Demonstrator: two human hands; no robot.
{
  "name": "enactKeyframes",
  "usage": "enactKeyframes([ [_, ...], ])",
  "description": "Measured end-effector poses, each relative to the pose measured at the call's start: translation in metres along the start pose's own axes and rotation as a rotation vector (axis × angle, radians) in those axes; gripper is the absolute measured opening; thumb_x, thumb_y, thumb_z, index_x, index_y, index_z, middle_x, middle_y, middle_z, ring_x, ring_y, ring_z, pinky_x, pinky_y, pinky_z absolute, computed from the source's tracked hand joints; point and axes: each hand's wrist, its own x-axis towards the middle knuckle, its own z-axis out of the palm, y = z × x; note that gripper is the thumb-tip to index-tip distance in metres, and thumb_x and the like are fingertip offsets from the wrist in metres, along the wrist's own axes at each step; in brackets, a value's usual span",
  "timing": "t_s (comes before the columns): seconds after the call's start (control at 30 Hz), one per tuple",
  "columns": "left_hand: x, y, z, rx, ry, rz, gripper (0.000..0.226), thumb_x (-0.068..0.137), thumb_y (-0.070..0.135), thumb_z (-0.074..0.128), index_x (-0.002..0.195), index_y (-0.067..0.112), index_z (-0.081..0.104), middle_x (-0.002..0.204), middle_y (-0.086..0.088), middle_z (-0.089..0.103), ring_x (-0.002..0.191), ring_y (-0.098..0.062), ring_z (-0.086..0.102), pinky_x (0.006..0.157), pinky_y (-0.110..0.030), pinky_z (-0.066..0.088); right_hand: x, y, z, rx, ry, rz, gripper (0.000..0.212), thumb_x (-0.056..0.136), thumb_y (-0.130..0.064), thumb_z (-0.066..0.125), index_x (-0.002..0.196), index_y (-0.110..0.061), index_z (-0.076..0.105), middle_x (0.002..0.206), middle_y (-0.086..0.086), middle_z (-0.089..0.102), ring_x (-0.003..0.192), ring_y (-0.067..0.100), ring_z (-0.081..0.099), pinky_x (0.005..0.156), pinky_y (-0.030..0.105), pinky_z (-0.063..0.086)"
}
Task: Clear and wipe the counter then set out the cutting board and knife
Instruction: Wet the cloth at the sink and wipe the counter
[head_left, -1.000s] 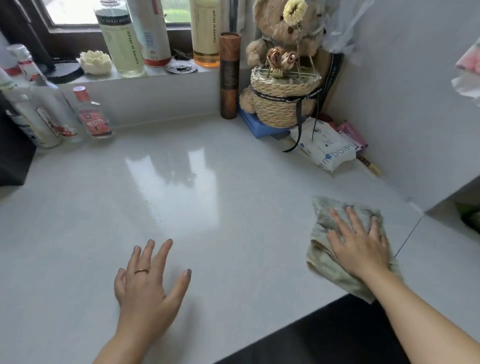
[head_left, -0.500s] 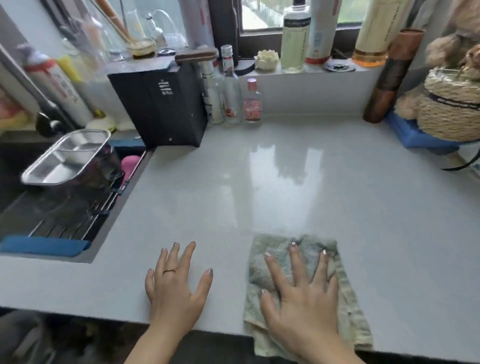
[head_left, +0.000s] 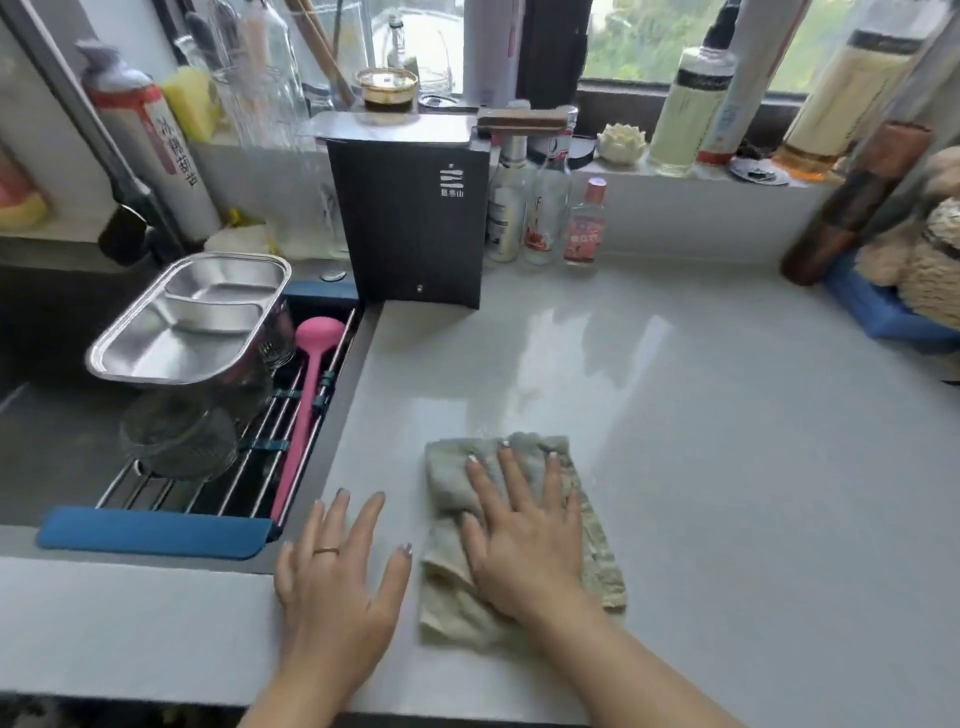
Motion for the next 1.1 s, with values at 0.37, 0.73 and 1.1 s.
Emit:
enactKeyframes([
  [0.37,0.024,0.041,0.028,0.019,-0.098,0.002,0.084,0.058,0.067,0.005,0.136,0.042,0.023,0.154,0.008,0.013,0.143,-0.011,-0.001,0.113,-0.038,-0.004,0.093,0.240,-0.090,-0.050,0.108,0.761,0.062,0.078,-0.068,0.017,0.137,-0.057,0.006,0.158,-0.013,-0.002,0.140,0.047,-0.002,0.110,0.063,-0.001],
  [0.73,0.042,0.049,0.031,0.031,0.039,-0.170,0.088,0.056,0.068,0.013,0.134,0.034,0.035,0.152,0.000,0.026,0.143,-0.017,0.012,0.113,-0.041,0.004,0.161,0.049,-0.047,-0.070,-0.023,-0.123,0.067,0.076,-0.071,0.021,0.139,-0.053,0.007,0.159,0.000,-0.005,0.137,0.049,-0.022,0.108,0.063,-0.010],
  [1.1,0.044,0.035,0.022,0.042,0.077,-0.240,0.091,0.056,0.069,0.017,0.139,0.032,0.020,0.152,0.003,0.023,0.143,-0.017,0.010,0.113,-0.043,0.008,0.167,0.046,-0.040,-0.083,-0.036,-0.226,0.063,0.079,-0.068,0.018,0.139,-0.053,0.005,0.159,-0.010,-0.001,0.141,0.042,-0.016,0.112,0.061,-0.005],
])
